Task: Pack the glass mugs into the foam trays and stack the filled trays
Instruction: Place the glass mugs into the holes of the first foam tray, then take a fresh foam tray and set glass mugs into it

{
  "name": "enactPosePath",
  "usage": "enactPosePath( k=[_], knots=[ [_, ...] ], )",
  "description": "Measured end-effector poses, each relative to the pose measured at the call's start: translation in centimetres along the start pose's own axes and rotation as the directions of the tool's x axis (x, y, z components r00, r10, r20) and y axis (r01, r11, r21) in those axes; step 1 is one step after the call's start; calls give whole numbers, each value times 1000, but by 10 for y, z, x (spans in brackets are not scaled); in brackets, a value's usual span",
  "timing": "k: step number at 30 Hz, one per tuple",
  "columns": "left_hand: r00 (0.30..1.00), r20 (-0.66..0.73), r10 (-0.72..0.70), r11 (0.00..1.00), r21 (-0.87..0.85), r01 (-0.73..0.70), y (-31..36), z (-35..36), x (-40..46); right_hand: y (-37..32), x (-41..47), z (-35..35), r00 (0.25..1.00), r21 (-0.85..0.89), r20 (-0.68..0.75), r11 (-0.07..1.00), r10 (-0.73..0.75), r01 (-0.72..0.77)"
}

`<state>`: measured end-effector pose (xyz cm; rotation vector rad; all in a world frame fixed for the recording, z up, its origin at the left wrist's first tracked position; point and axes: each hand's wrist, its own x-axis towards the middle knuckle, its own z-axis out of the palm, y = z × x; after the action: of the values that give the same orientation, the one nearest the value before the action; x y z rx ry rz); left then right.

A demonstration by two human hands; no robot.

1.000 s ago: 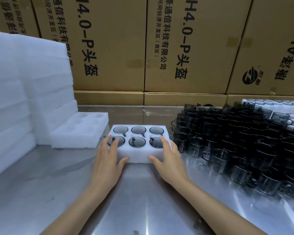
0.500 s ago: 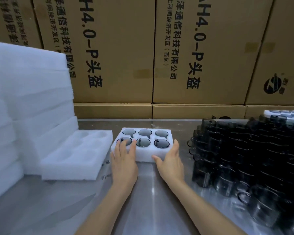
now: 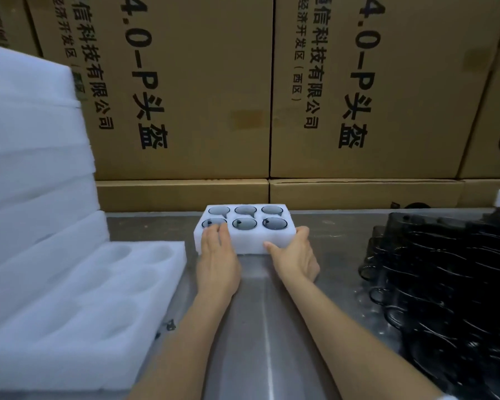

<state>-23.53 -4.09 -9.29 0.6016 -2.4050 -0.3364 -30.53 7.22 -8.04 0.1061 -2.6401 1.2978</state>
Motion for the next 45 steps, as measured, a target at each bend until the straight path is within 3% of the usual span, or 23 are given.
enactPosePath(
  k=[10,15,22,28,33,38,45],
  knots=[
    [987,147,-68,994,97,54,-15,27,46,-7,45,31,962,-64,214,981,-168,185],
    [968,224,-117,993,27,113,-20,35,61,-10,54,38,933,-99,289,963,-212,249],
    [946,302,-118,992,84,97,-25,41,75,-13,68,44,900,-129,370,946,-233,298],
    [964,253,-75,997,40,67,-21,35,68,-10,65,43,889,-160,373,925,-266,344],
    [979,203,-13,993,113,-10,-12,24,48,-6,42,33,874,-266,366,864,-321,428],
    [982,188,28,984,165,-60,2,-1,6,-5,-7,9,870,-341,328,812,-369,474],
    [984,139,109,979,158,-130,16,-41,-75,11,-91,-44,855,-308,319,809,-408,501]
  ],
)
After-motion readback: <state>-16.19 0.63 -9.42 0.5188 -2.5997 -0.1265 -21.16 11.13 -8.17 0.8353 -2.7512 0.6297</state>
